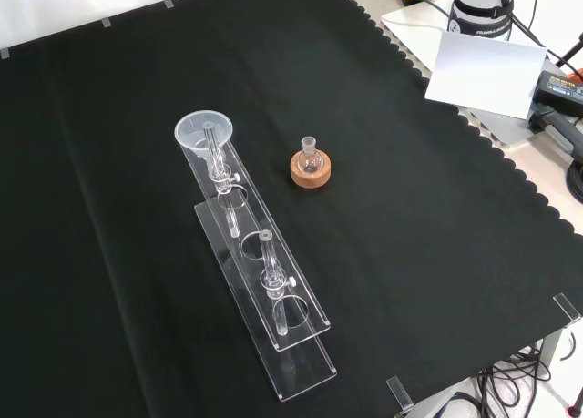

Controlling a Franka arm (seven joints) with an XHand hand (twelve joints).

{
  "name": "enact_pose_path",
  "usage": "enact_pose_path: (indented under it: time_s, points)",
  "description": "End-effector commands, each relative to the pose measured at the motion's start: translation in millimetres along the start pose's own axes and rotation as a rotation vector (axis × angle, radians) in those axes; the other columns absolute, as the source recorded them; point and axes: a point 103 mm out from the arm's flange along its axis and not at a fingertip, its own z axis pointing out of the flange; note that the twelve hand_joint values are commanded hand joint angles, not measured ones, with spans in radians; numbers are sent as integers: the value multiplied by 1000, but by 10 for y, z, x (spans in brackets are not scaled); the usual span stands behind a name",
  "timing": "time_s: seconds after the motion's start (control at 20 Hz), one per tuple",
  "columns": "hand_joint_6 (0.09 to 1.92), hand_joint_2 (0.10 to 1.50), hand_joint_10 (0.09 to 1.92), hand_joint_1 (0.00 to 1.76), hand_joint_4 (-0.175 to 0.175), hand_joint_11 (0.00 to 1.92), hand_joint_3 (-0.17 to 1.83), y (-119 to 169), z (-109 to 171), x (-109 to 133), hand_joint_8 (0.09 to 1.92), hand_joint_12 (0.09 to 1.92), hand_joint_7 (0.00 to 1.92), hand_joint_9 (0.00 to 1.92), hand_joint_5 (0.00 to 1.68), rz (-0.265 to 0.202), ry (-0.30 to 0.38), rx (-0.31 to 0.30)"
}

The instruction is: Pick up the funnel from the transparent funnel stand.

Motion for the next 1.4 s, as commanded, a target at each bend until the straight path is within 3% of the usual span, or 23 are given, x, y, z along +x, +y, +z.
enact_pose_path:
  time_s: [0.05, 0.3, 0.55, 1.2, 1.4]
  points:
    - [87, 1190, 625, 0, 46, 132, 386, 739, 251, 117, 269, 1345, 0, 125, 183, -16, 15, 47]
    - [87, 1190, 627, 5, 40, 132, 368, 1222, 370, 283, 282, 1347, 0, 129, 172, -53, 30, 70]
    - [87, 1124, 631, 113, 33, 115, 320, 1526, 611, 441, 289, 1356, 0, 125, 139, -76, 12, 139]
    - [87, 898, 703, 385, 34, 85, 237, 1796, 956, 685, 258, 1461, 0, 77, 66, -103, 7, 267]
    - [87, 831, 735, 484, 33, 95, 214, 1808, 1059, 779, 229, 1505, 0, 52, 49, -136, -16, 302]
